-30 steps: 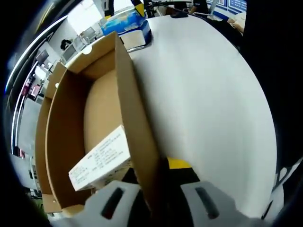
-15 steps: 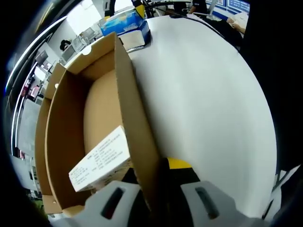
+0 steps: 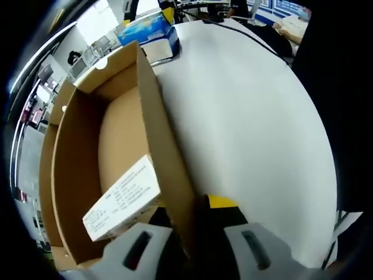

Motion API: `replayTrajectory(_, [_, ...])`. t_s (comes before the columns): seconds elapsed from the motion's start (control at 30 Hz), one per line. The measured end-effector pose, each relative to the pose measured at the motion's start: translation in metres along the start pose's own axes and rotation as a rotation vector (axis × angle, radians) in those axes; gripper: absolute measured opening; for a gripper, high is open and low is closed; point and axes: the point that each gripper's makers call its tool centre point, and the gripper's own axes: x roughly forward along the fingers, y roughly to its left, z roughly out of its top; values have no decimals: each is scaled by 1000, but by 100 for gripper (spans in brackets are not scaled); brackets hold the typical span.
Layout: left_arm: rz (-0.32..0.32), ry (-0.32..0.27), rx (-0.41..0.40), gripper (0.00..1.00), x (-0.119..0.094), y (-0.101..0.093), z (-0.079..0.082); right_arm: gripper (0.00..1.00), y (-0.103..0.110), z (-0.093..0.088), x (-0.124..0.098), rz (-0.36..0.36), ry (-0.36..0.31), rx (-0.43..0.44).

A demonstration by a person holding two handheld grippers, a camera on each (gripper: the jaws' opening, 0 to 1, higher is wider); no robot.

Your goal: Operate the shoe box by opening the lid, removing the specified soft item, and placing it in the target area until the item is outside and the box remains undamaged.

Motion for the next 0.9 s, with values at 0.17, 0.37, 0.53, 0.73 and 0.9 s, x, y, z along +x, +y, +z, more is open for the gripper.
replayTrajectory(0.17, [-5, 31, 87, 11, 1, -3, 2, 68, 2, -4, 0, 7, 52, 7])
replayTrajectory(0.37, [-17, 24, 92, 11, 2, -3, 5, 68, 2, -8, -8, -14, 96, 47])
replayTrajectory(0.53, [-20, 17, 100, 11, 2, -6, 5, 68, 6, 1, -19, -45, 86, 74])
replayTrajectory(0.73, [-30, 6, 101, 11, 1, -8, 4, 68, 3, 15, -43, -100, 42, 119])
replayTrajectory(0.9, [-34, 3, 106, 11, 2, -9, 4, 61, 1, 18, -63, -139, 45, 178])
